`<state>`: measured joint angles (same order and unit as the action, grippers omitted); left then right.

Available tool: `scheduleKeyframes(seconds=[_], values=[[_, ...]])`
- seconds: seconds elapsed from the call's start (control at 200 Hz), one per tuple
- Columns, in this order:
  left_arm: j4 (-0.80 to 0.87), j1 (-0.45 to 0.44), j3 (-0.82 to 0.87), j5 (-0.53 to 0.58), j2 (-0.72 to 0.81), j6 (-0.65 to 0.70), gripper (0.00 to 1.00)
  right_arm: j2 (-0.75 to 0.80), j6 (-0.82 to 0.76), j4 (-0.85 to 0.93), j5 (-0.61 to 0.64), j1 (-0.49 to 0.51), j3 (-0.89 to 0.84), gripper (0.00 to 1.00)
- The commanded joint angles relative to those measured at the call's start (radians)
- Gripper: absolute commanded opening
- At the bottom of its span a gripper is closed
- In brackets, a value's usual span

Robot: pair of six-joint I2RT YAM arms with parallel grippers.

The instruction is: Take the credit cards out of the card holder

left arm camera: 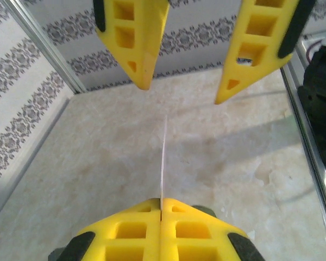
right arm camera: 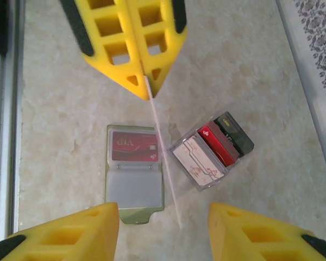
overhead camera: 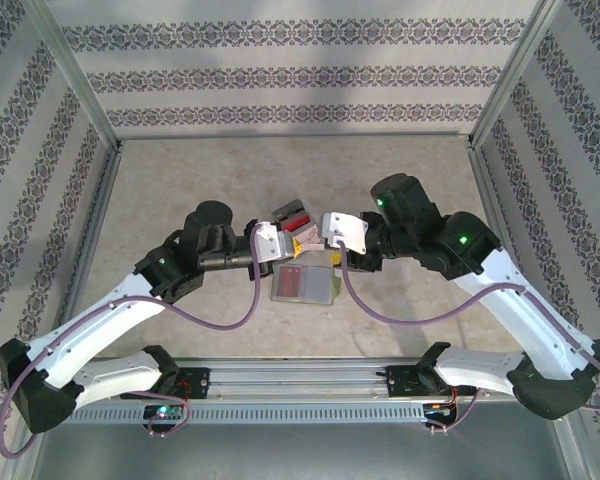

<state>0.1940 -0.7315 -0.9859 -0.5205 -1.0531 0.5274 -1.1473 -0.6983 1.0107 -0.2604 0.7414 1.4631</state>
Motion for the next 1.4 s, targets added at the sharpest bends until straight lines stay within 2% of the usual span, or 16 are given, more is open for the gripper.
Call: scheduleKeyframes(seconds=[0.0, 0.23, 0.555, 0.65, 0.889, 1.024, 1.224, 1.274, 1.394], values=[[-0.169, -0.009, 0.037, -0.03, 0.037, -0.071, 0.0, 0.016, 0.002, 0.06, -0.061, -0.006, 0.054, 0.48], [-0.334, -0.009, 0.121, -0.089, 0.064, -0.164, 0.0, -0.031, -0.036, 0.132, -0.048, 0.02, 0.149, 0.49], [-0.391, -0.011, 0.155, -0.104, 0.07, -0.183, 0.0, -0.139, -0.079, 0.166, -0.019, 0.059, 0.254, 0.45], [-0.389, -0.011, 0.157, -0.102, 0.075, -0.178, 0.0, -0.163, -0.089, 0.161, -0.014, 0.065, 0.265, 0.41], [-0.386, -0.011, 0.163, -0.092, 0.082, -0.171, 0.0, -0.188, -0.107, 0.169, -0.005, 0.069, 0.273, 0.24], [-0.384, -0.012, 0.162, -0.088, 0.082, -0.165, 0.0, -0.188, -0.113, 0.17, 0.002, 0.07, 0.266, 0.19], [-0.381, -0.012, 0.165, -0.075, 0.085, -0.159, 0.0, -0.188, -0.118, 0.167, 0.016, 0.07, 0.263, 0.03], [-0.381, -0.011, 0.169, -0.068, 0.087, -0.162, 0.11, -0.189, -0.119, 0.167, 0.023, 0.07, 0.258, 0.0], [-0.375, -0.011, 0.183, -0.04, 0.103, -0.171, 0.33, -0.19, -0.128, 0.168, 0.034, 0.069, 0.244, 0.0]])
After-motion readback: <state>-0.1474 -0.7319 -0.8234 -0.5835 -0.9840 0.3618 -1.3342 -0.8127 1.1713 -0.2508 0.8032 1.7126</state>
